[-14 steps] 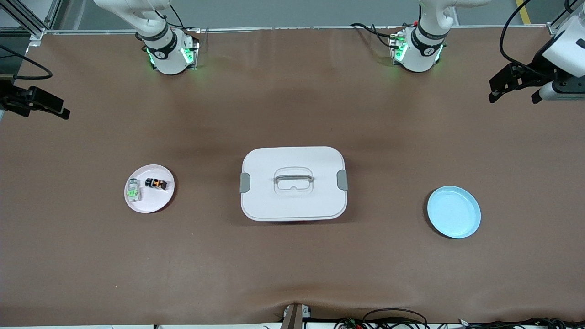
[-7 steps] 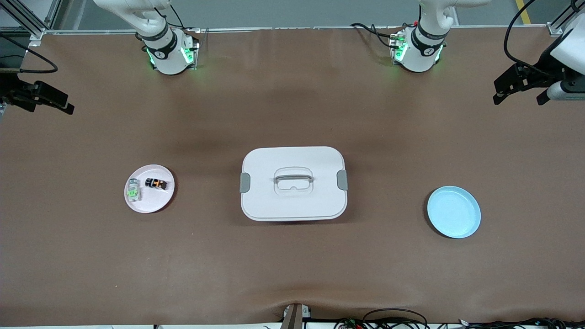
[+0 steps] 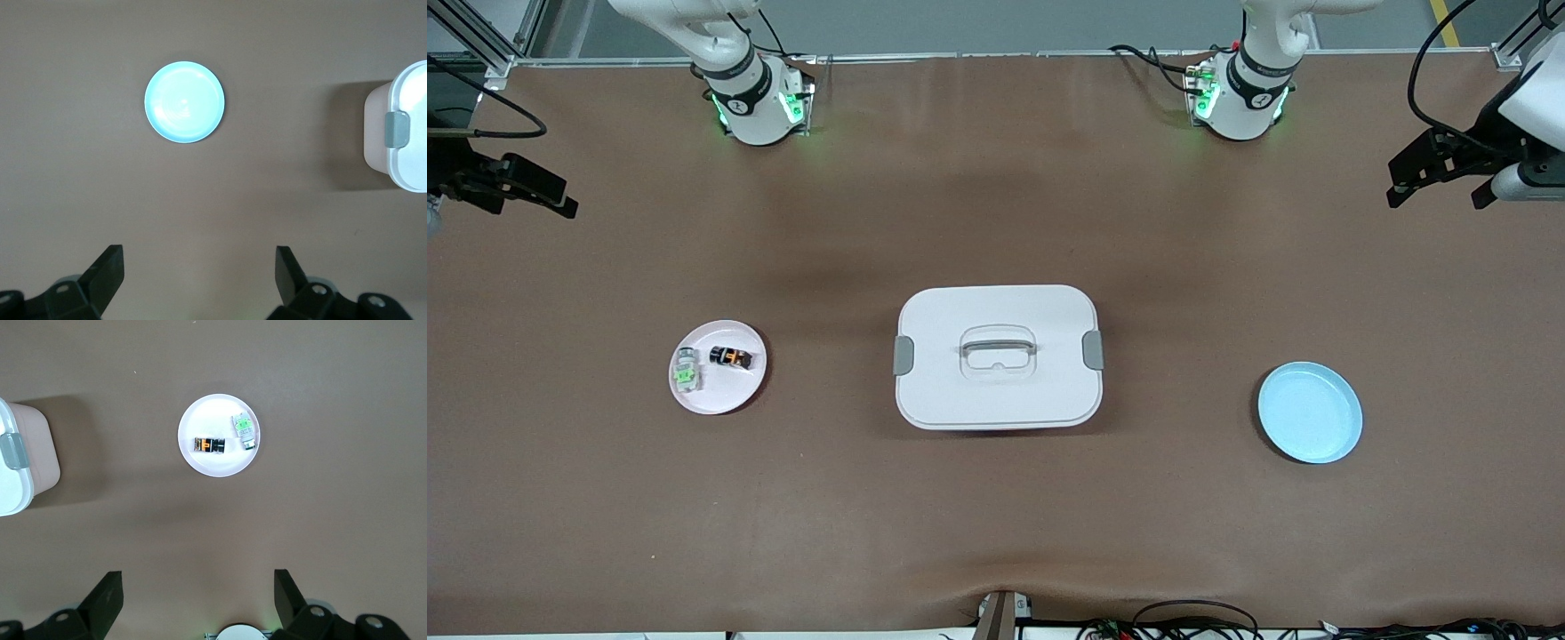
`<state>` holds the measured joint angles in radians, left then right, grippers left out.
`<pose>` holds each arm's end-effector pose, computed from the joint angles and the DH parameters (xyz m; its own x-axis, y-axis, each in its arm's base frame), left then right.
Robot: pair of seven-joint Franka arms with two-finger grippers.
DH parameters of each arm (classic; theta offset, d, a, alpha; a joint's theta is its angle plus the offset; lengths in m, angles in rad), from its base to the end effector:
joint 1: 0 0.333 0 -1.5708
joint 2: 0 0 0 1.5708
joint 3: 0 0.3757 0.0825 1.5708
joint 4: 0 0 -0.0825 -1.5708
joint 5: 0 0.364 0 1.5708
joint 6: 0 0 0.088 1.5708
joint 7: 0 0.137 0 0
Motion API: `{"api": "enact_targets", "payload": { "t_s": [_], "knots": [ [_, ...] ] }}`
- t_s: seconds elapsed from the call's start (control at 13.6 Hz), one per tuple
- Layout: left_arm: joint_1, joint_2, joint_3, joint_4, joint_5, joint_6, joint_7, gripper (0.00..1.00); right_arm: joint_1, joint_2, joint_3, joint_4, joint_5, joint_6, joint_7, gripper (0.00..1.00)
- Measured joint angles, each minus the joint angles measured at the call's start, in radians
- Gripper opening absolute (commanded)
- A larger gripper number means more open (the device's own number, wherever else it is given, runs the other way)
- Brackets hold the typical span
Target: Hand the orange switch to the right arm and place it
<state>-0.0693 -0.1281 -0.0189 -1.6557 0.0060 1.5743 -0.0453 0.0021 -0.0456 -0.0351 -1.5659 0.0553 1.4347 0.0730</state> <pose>0.4863 -0.0429 0.6816 0.9980 -0.0428 0.0470 -0.0425 -0.9991 -0.0063 0.5006 -0.0089 0.6690 0.9912 -0.0979 -0.0892 -0.1027 -0.9934 -0.0504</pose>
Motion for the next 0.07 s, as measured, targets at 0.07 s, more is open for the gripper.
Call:
{"api": "enact_targets", "payload": {
  "t_s": [0.07],
  "knots": [
    [0.000,0.000,0.000,0.000,0.000,0.000,0.000,1.00,0.000,0.000,0.000,0.000,0.000,0.000,0.000,1.00]
  ]
}}
